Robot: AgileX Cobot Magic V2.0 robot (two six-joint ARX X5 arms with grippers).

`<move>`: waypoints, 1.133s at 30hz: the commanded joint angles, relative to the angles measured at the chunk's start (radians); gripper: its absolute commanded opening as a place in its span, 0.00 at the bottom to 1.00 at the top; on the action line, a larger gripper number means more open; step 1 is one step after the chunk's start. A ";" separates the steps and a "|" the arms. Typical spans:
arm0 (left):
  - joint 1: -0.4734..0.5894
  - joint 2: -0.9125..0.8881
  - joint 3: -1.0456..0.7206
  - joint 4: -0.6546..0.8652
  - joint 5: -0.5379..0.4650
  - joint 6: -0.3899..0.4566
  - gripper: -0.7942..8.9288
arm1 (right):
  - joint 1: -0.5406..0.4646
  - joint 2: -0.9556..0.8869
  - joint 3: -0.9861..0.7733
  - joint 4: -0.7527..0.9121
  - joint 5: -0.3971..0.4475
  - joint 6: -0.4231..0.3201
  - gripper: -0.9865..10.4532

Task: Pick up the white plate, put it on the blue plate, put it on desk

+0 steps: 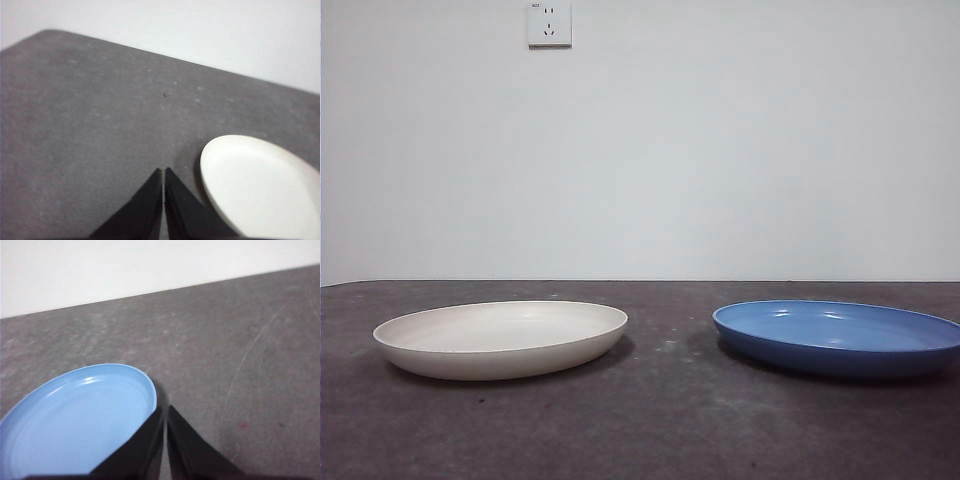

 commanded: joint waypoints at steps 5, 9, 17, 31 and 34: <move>0.001 -0.002 0.013 -0.010 0.006 -0.190 0.09 | -0.002 -0.002 0.008 0.004 -0.050 0.106 0.09; 0.001 -0.001 0.071 -0.023 0.051 -0.202 0.09 | -0.002 -0.002 0.051 0.003 -0.050 0.116 0.09; 0.001 0.040 0.237 -0.144 0.056 -0.198 0.09 | -0.002 0.006 0.213 -0.026 -0.050 0.111 0.09; 0.001 0.357 0.593 -0.331 0.174 0.006 0.09 | -0.002 0.318 0.647 -0.315 -0.103 -0.087 0.09; 0.001 0.440 0.666 -0.395 0.231 0.061 0.09 | -0.002 0.410 0.740 -0.414 -0.153 -0.134 0.09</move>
